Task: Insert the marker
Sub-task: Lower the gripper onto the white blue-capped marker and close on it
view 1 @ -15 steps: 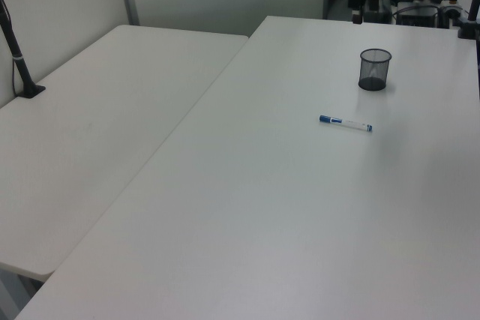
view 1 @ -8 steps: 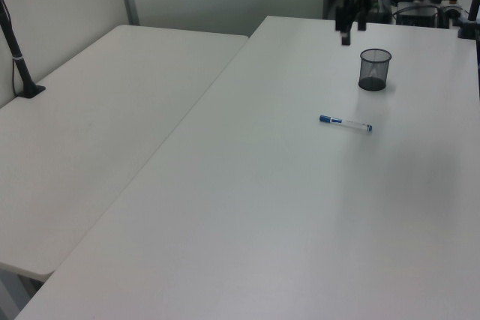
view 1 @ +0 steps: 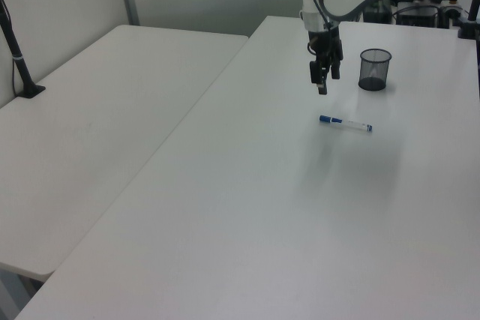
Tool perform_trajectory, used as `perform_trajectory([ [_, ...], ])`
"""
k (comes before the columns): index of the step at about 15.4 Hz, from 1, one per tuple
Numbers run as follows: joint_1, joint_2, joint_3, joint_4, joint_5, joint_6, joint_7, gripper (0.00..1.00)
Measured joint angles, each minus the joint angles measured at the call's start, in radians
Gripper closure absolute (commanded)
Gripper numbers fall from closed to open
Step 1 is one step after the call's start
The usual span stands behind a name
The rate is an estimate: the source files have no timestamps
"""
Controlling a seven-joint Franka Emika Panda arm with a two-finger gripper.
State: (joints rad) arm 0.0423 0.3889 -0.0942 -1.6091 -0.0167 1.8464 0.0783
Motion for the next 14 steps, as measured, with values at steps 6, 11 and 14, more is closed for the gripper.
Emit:
perform_trajectory([
  [6, 0.022, 0.031, 0.001, -0.066, 0.0, 0.067, 0.0, 0.24],
  [11, 0.045, 0.082, 0.001, -0.074, 0.0, 0.114, 0.003, 0.44],
  [14, 0.045, 0.094, 0.001, -0.074, 0.0, 0.118, 0.003, 0.59],
])
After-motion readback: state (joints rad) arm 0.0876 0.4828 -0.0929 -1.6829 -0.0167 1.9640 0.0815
